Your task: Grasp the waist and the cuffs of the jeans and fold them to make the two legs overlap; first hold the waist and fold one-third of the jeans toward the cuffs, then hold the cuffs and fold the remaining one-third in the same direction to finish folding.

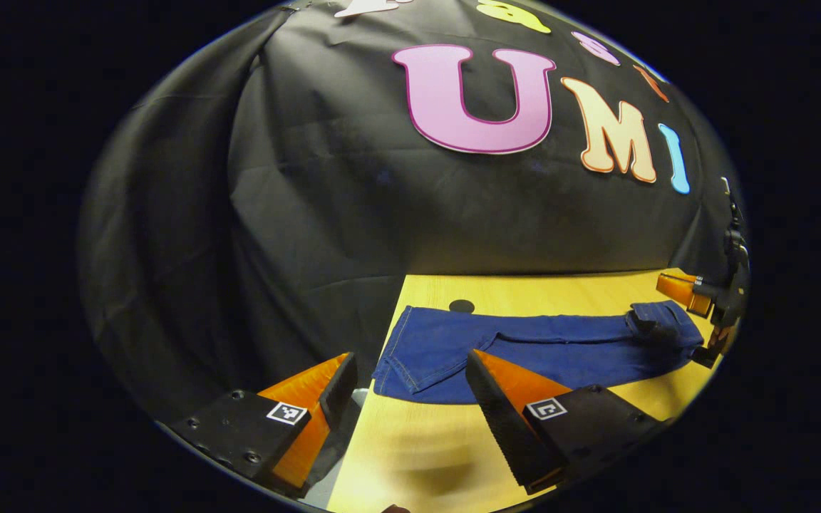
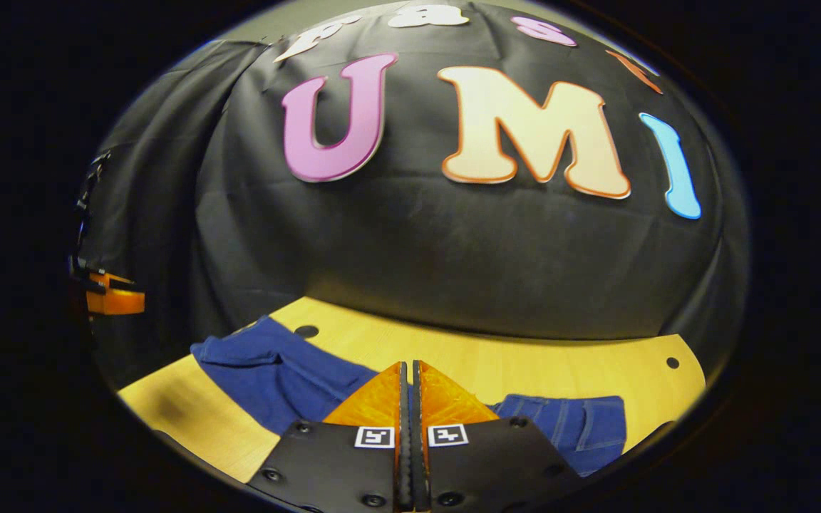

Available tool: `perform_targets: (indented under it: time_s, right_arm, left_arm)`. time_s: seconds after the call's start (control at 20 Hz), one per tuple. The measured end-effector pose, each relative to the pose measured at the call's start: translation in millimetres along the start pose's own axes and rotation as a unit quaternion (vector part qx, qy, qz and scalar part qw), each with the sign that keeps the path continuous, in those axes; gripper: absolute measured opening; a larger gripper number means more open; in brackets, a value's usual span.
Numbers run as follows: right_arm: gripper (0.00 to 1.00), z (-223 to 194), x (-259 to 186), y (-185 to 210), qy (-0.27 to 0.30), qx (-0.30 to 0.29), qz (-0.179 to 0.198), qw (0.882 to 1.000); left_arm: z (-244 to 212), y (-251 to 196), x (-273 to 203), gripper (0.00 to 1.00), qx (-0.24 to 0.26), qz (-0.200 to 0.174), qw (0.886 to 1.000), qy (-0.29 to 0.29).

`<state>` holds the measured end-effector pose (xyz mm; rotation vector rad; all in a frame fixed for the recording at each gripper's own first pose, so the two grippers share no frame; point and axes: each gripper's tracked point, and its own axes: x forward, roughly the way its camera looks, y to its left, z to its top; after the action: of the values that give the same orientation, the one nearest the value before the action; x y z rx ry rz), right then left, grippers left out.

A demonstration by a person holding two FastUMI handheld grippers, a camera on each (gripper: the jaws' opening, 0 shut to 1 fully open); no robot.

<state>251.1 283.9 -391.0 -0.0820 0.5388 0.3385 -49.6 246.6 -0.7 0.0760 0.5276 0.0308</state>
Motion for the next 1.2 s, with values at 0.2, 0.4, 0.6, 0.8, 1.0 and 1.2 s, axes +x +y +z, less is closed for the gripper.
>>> perform_targets:
  time_s: [0.2, 0.4, 0.6, 0.8, 1.0, 1.2]
  right_arm:
    - [1.0, -40, -4, 29, 0.032, -0.01, -0.001, 0.999]
    - [0.98, -51, -26, 31, 0.048, -0.012, -0.022, 0.999]
    - [0.98, -52, -46, 11, 0.063, -0.016, -0.054, 0.996]
    - [1.0, -47, -65, -12, 0.066, 0.006, -0.086, 0.994]
    - [1.0, -44, -77, -33, 0.059, 0.019, -0.111, 0.992]
    - [0.99, -50, -83, -38, 0.063, 0.025, -0.115, 0.991]
  left_arm:
    - [-20, 9, 35, 0.95, -0.01, -0.042, 0.999, 0.025]
    - [-51, 21, 93, 0.95, -0.024, -0.078, 0.994, 0.072]
    - [-76, 26, 141, 0.96, -0.024, -0.089, 0.99, 0.106]
    - [-108, 15, 167, 0.96, -0.002, -0.099, 0.984, 0.15]
    - [-112, 16, 166, 0.87, 0.008, -0.088, 0.983, 0.163]
    - [-112, -4, 162, 0.68, 0.026, -0.084, 0.981, 0.176]
